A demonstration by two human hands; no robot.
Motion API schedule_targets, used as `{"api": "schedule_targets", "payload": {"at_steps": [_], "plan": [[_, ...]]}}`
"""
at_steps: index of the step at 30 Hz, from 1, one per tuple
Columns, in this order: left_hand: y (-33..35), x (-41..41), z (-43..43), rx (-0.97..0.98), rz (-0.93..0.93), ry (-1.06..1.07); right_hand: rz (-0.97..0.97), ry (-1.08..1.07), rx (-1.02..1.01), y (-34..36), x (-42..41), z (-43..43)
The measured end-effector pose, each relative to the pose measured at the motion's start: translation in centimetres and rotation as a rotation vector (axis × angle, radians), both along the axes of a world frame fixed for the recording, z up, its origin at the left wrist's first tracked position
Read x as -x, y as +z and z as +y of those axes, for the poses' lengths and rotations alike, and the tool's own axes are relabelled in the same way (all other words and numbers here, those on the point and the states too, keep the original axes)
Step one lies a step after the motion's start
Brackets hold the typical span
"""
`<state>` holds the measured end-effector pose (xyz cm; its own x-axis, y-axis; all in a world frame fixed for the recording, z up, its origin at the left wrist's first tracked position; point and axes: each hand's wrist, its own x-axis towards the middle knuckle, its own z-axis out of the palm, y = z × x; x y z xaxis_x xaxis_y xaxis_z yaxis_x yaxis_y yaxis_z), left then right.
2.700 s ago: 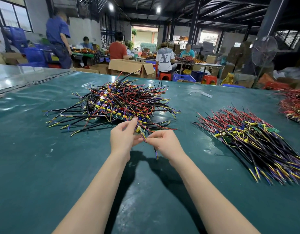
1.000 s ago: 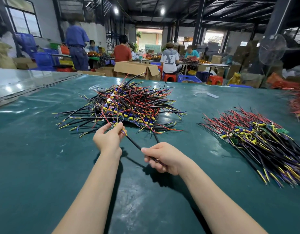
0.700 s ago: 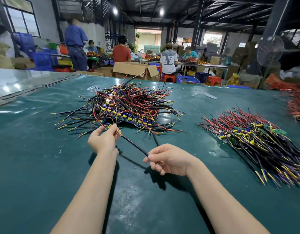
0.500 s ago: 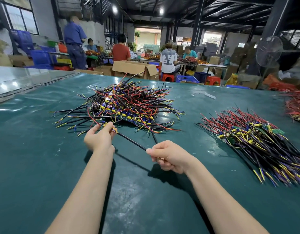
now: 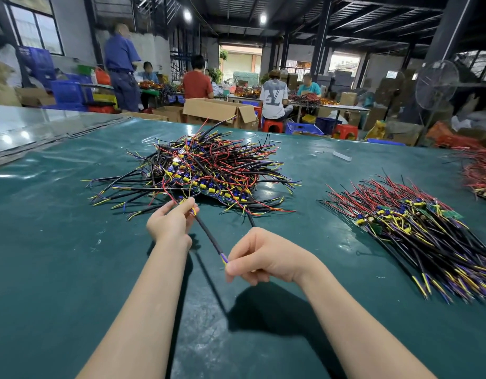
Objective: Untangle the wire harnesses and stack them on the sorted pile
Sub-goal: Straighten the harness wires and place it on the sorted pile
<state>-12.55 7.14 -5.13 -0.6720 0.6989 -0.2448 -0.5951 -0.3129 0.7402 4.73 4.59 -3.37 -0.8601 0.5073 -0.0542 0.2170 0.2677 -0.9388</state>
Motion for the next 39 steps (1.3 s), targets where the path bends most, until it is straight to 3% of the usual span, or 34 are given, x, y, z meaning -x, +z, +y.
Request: {"api": "schedule_targets", "payload": {"at_steps": [4, 6, 9, 11, 13, 17, 22, 30, 39], "plan": [[-0.1, 0.1, -0.3, 0.008, -0.007, -0.139, -0.249, 0.105, -0.134, -0.4, 0.9, -0.1], [0.0, -0.1, -0.6, 0.022, 0.097, -0.238, -0.329, 0.111, -0.035, -0.4, 0.2, 0.0], [0.6, -1.6, -1.1, -0.004, 0.319, -0.438, -0.097, -0.154, 0.231, -0.4, -1.4, 1.2], [1.0, -3.1, -1.4, 0.012, 0.486, -0.577, 0.151, -0.507, 0.275, -0.6, -1.9, 2.1], [0.9, -4.4, -1.7, 0.048, 0.643, -0.737, 0.323, -0.705, 0.306, -1.0, -1.8, 2.6], [0.7, -5.0, -2.2, 0.028, 0.714, -0.950, 0.339, -0.803, 0.265, -1.2, -0.9, 2.6], [0.2, -5.0, -2.3, 0.076, 0.642, -0.969, 0.459, -0.843, 0.362, -0.9, -1.8, 2.9], [0.3, -5.6, -2.2, 0.087, 0.824, -1.050, 0.464, -0.820, 0.363, -1.4, -2.2, 3.3], [0.4, -6.1, -2.2, 0.016, 0.896, -0.914, 0.729, -0.852, 0.507, -2.2, -2.4, 4.0]]}}
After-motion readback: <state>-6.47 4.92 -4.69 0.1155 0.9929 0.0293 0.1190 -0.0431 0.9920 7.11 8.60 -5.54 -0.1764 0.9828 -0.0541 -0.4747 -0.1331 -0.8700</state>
